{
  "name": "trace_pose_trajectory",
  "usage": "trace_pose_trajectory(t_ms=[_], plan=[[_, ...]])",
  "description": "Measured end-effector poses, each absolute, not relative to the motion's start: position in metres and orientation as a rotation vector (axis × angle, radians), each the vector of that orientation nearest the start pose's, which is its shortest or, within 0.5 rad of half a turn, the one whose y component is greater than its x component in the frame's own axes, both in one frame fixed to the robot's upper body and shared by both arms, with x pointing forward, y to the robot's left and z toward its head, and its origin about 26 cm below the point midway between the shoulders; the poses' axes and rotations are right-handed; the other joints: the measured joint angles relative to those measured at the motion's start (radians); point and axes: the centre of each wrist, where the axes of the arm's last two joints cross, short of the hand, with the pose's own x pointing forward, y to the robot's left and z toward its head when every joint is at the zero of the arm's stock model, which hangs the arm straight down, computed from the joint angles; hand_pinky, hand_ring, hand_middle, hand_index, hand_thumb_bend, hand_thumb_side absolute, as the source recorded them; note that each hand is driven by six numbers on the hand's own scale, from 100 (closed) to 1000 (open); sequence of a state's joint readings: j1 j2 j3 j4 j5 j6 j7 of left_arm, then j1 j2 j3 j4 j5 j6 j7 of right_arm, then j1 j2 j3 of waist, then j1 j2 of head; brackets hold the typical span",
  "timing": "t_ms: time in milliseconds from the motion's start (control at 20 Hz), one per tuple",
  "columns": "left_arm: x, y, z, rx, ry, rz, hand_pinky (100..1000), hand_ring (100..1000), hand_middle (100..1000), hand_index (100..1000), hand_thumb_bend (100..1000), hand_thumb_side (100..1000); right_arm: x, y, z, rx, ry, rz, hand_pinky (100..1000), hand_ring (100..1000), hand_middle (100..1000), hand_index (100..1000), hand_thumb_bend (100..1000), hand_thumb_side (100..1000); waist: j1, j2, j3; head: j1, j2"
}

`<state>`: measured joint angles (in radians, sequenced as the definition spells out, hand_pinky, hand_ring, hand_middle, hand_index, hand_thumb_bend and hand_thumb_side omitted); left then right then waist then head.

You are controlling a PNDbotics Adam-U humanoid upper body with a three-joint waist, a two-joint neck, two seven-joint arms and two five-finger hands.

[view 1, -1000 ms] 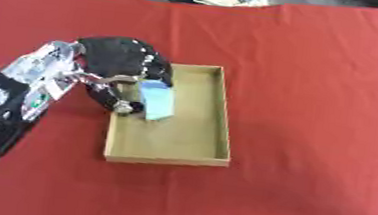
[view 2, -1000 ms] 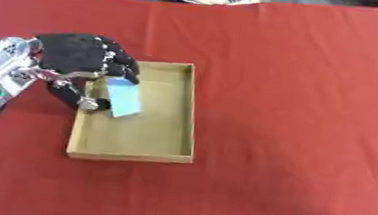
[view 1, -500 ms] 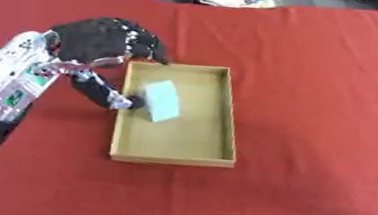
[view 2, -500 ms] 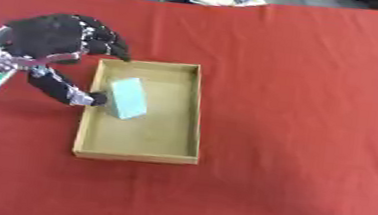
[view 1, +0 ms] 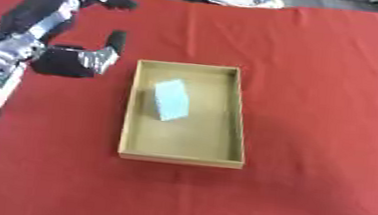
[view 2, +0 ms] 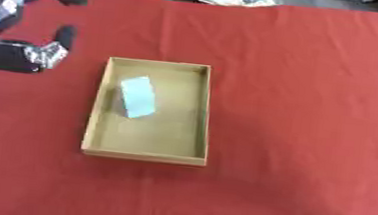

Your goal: Pick up objects on the table and place them in the box.

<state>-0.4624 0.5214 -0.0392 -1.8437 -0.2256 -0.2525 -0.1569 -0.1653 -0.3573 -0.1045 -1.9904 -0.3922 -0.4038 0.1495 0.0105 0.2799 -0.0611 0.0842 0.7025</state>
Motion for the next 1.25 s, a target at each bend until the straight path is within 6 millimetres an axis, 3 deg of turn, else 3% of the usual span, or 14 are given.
trace_pose_trajectory(t_ms=[250, 450, 1250], plan=[[0.327, 0.283, 0.215, 0.294, -2.367, -0.698, 655, 667, 637, 784, 100, 652, 0.285, -0.305, 0.170, 0.207, -2.492, 0.321, 768, 805, 851, 945, 100, 719, -0.002, 0.004, 0.008, 0.000, 0.000], [0.326, 0.279, 0.201, 0.228, -2.333, -0.584, 652, 665, 634, 782, 100, 675, 0.289, -0.307, 0.164, 0.226, -2.414, 0.420, 768, 808, 856, 949, 100, 730, -0.006, 0.010, 0.017, 0.000, 0.000], [0.322, 0.269, 0.184, 0.159, -2.278, -0.502, 652, 666, 635, 778, 100, 700, 0.302, -0.311, 0.136, 0.248, -2.212, 0.680, 773, 818, 873, 964, 100, 732, 0.000, 0.019, 0.014, -0.009, 0.000]])
